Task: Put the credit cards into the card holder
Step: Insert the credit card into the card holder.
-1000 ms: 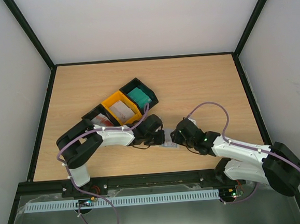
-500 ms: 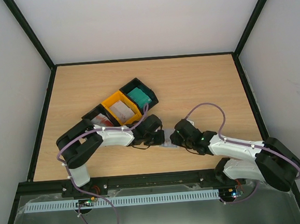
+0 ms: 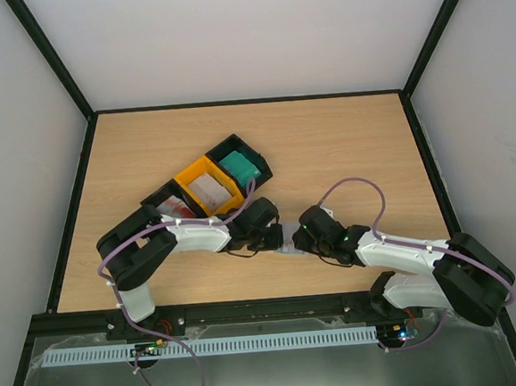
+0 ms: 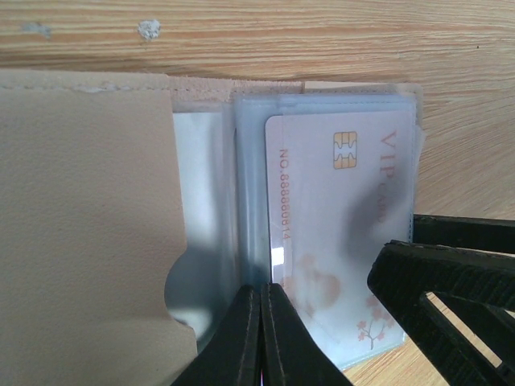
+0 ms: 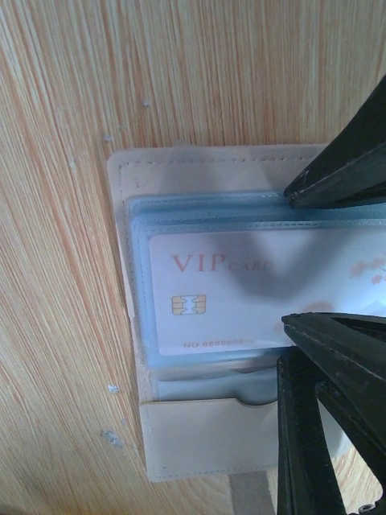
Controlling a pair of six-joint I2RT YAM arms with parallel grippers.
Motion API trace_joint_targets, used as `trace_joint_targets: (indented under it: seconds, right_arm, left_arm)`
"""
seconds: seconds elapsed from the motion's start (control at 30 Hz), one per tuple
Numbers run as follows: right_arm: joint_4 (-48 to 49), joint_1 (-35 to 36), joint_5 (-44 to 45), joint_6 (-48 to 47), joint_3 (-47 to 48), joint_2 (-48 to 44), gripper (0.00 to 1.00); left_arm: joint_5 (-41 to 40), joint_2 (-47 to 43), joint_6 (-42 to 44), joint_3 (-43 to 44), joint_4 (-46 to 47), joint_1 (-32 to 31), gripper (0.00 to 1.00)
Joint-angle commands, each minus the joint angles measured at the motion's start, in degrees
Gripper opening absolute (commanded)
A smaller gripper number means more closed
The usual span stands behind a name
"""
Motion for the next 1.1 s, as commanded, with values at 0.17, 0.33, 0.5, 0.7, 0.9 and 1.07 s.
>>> trace_joint_targets:
  seconds: [0.17,0.33,0.5,0.7,0.9,1.07]
  right_arm:
    - [1.2,-0.2,-1.7,0.8,0.6,0.2,0.35]
    - [2.2,-0.2,-2.4,1.0,0.7,-0.4,0.32]
    - [0.4,-0.2,-0.7,1.0,1.1,-1.3,0.32]
    - [-3.4,-0.2,2.4,0.4,2.0,-3.3,0.38]
    - [-3.0,-0.2,2.0,0.2,1.8,-3.7,0.38]
    - [-3.0,-0.1,2.1,0.3,1.6,-2.5,0.38]
  left_arm:
    - [-1.2,2.5,-0.3,-2.0,-3.8,0.4,0.02]
    - [-1.2,2.4,-0.2,-2.1,-3.8,0.4,0.02]
    - [-1.2,2.4,-0.1,-2.2,-3.9,0.4,0.02]
    - [-1.2,2.4,-0.2,-2.1,-3.9,0.5,0.02]
    - [-1.2,2.6,-0.1,-1.9,-3.9,0.5,0.02]
    - [-1.1,2.8,-0.1,-1.8,-3.9,0.5,0.02]
